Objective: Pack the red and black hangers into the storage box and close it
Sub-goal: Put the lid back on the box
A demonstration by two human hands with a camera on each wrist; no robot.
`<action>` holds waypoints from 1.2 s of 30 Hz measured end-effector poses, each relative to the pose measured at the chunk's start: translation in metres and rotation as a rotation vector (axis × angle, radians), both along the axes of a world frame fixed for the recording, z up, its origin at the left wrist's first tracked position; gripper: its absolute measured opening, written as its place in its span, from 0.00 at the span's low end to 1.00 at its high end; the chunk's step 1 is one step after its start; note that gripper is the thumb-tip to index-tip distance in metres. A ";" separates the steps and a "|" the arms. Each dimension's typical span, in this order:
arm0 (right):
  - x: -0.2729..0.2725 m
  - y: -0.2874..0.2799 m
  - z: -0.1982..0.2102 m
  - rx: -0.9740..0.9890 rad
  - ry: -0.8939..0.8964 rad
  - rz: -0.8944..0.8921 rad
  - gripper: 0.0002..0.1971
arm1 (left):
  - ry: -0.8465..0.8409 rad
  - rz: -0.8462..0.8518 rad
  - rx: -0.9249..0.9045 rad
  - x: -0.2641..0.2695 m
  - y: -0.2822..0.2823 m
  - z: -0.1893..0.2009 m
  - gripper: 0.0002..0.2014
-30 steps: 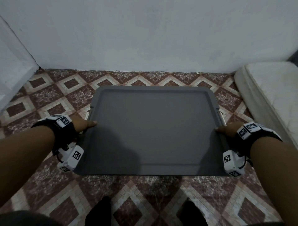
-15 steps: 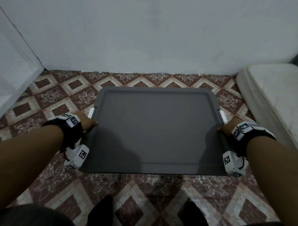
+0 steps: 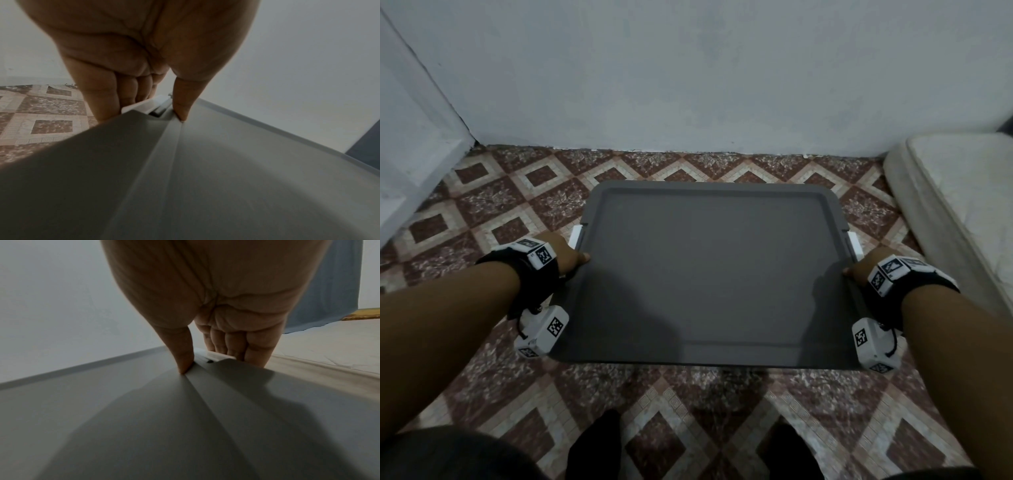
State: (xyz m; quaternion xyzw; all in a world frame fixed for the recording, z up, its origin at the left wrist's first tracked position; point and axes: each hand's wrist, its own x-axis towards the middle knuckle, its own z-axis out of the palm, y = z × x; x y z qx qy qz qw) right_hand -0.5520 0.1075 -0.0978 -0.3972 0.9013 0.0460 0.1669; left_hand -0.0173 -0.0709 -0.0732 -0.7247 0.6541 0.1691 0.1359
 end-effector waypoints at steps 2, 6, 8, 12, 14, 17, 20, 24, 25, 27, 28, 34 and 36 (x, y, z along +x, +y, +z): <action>0.001 -0.001 -0.001 -0.048 0.020 -0.008 0.17 | -0.019 -0.016 0.000 0.000 -0.001 0.000 0.27; -0.002 0.000 0.002 -0.039 -0.062 -0.038 0.18 | -0.057 -0.089 -0.049 -0.004 -0.002 -0.001 0.23; 0.001 0.004 0.000 -0.062 0.005 -0.013 0.22 | -0.062 -0.102 -0.054 -0.005 -0.003 -0.002 0.22; 0.003 0.009 0.006 -0.045 -0.045 -0.028 0.23 | -0.067 -0.104 -0.049 -0.005 -0.003 -0.003 0.22; 0.008 0.010 0.011 -0.043 0.011 0.026 0.24 | -0.069 -0.100 -0.042 -0.005 -0.003 -0.003 0.22; 0.018 0.009 0.020 0.020 0.052 0.023 0.31 | -0.070 -0.095 -0.049 -0.006 -0.003 -0.004 0.21; 0.026 0.007 0.030 -0.031 0.038 -0.026 0.21 | -0.065 -0.089 -0.054 -0.005 -0.004 -0.005 0.22; 0.033 0.005 0.039 0.002 0.060 -0.042 0.13 | -0.061 -0.088 -0.058 -0.005 -0.005 -0.006 0.22; 0.035 0.006 0.041 0.002 0.065 -0.047 0.11 | -0.062 -0.091 -0.063 -0.005 -0.005 -0.006 0.22; 0.035 0.009 0.043 0.009 0.087 -0.032 0.11 | -0.065 -0.102 -0.068 -0.005 -0.005 -0.005 0.22; 0.036 0.010 0.043 0.023 0.089 -0.035 0.10 | -0.069 -0.107 -0.064 -0.005 -0.004 -0.005 0.22; 0.048 0.011 0.047 -0.116 -0.021 -0.099 0.24 | -0.103 -0.169 -0.070 -0.010 0.000 -0.002 0.23; 0.046 0.012 0.052 -0.038 0.017 -0.087 0.14 | -0.107 -0.183 -0.067 -0.012 -0.001 -0.001 0.22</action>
